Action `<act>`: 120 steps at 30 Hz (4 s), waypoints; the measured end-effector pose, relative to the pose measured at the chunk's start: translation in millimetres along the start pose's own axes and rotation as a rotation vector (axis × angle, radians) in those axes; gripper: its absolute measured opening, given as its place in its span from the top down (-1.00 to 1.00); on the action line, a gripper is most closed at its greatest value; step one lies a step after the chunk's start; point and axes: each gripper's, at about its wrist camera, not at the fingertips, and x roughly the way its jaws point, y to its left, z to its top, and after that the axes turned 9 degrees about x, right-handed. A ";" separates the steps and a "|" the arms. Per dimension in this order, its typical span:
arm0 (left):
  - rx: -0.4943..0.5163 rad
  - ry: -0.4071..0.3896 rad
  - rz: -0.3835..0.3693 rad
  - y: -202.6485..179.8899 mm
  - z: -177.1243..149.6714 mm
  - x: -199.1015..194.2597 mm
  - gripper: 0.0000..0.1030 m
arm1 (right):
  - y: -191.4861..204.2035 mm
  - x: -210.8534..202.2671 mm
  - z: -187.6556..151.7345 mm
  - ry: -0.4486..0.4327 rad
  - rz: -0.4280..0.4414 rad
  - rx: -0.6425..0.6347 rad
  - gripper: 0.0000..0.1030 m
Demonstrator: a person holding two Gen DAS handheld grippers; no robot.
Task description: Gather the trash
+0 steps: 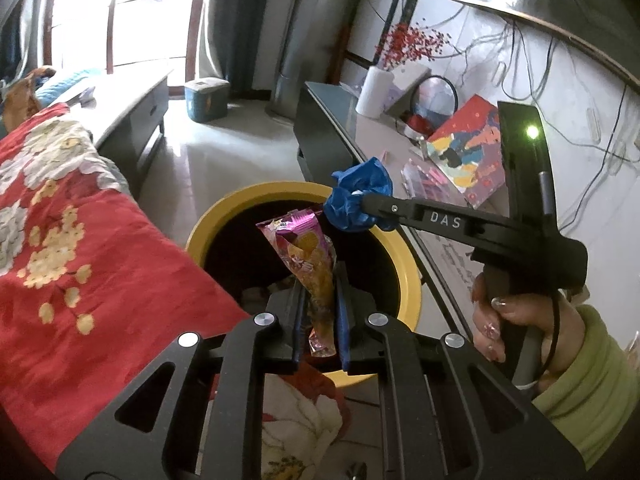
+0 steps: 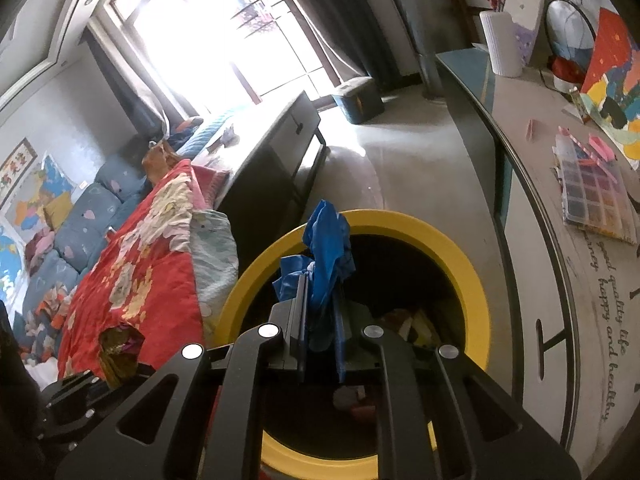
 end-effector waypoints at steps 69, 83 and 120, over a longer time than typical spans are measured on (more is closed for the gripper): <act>-0.227 -0.233 0.440 82.7 -65.6 -176.3 -0.79 | 134.9 -83.9 -89.4 -0.220 0.077 -0.294 -0.87; -0.177 -0.325 0.582 69.4 -104.6 -215.9 -0.79 | 164.4 -94.9 -136.1 -0.375 0.153 -0.393 -0.87; -0.212 -0.386 0.644 72.1 -139.9 -222.7 -0.79 | 172.9 -88.9 -173.6 -0.542 0.135 -0.523 -0.87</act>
